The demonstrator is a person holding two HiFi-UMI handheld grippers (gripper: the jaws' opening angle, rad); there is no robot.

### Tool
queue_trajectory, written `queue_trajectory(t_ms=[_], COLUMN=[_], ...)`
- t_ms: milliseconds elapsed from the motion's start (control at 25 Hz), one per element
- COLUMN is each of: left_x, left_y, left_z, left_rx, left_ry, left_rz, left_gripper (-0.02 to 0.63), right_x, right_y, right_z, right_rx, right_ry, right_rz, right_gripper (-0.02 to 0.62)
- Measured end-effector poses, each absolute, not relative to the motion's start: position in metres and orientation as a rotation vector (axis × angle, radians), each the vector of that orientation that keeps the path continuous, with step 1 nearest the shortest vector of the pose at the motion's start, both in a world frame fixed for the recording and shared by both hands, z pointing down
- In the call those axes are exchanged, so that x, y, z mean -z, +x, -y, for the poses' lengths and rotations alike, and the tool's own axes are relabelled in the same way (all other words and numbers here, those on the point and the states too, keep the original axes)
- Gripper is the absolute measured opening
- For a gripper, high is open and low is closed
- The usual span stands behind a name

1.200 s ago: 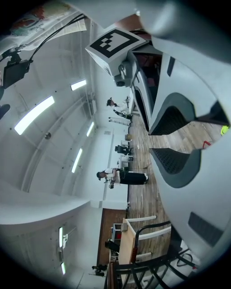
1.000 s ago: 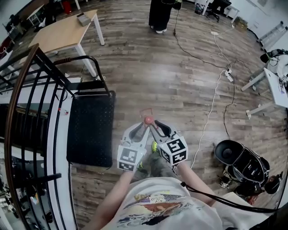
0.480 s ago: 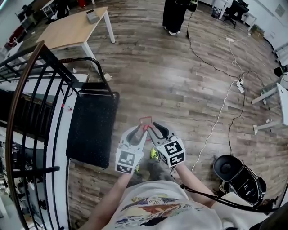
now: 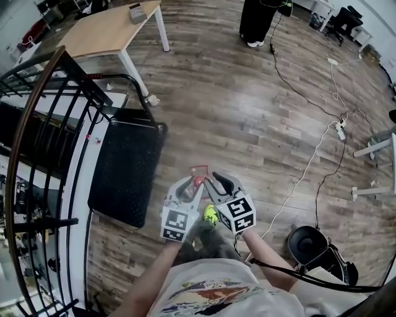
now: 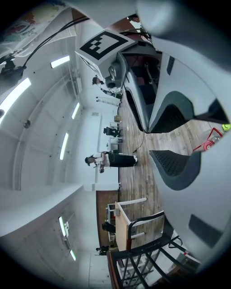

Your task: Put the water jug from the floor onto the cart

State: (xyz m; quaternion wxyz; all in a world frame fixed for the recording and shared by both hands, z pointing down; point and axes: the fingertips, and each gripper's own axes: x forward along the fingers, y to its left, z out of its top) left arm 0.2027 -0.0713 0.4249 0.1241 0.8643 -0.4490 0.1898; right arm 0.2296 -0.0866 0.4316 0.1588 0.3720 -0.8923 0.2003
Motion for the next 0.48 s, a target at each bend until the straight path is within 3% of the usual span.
queue_trajectory(t_ms=[480], left_x=[-0.484], left_y=[0.193], left_z=[0.107], left_rx=[-0.59], left_ry=[2.499], left_rz=[1.311], left_gripper=[0.095], right_x=[-0.491], right_y=[0.222], right_z=[0.116], right_rx=[-0.621], right_ry=[1.091], right_rz=[2.496], right_gripper=[0.094])
